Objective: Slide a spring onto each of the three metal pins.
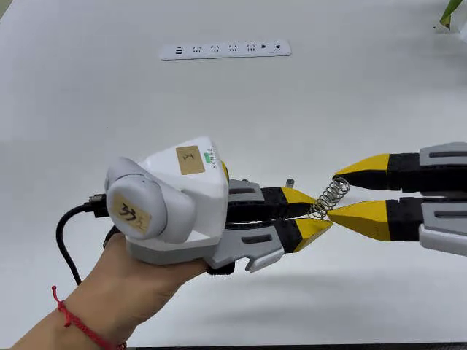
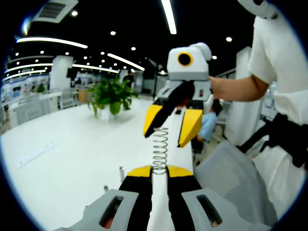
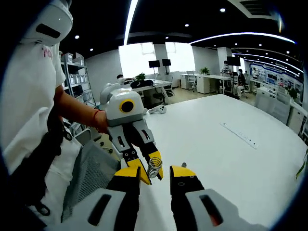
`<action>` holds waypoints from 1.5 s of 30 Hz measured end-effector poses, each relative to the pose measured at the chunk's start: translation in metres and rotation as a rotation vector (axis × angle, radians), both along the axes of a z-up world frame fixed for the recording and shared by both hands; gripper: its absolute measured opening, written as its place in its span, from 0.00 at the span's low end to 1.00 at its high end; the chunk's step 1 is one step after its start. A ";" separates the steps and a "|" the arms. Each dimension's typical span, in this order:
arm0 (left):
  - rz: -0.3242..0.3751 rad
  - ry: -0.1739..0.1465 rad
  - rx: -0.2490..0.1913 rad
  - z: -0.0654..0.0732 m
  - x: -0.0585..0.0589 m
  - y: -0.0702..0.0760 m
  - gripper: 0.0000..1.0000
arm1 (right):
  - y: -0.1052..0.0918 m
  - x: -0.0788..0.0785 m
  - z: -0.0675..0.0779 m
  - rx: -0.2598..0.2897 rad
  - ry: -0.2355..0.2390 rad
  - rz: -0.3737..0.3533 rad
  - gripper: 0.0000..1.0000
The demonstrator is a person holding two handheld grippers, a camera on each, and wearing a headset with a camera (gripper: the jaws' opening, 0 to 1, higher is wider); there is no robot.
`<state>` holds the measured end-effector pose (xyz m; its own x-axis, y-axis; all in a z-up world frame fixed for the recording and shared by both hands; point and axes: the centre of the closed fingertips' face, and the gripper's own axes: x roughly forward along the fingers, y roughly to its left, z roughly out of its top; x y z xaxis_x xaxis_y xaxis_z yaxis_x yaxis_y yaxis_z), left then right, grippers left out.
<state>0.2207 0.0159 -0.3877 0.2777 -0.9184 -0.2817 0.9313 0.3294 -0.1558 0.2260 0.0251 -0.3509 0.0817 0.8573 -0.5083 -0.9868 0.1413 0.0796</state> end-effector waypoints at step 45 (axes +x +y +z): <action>0.023 -0.022 -0.029 0.001 -0.003 0.008 0.10 | 0.022 -0.018 -0.020 -0.535 -0.161 0.629 0.12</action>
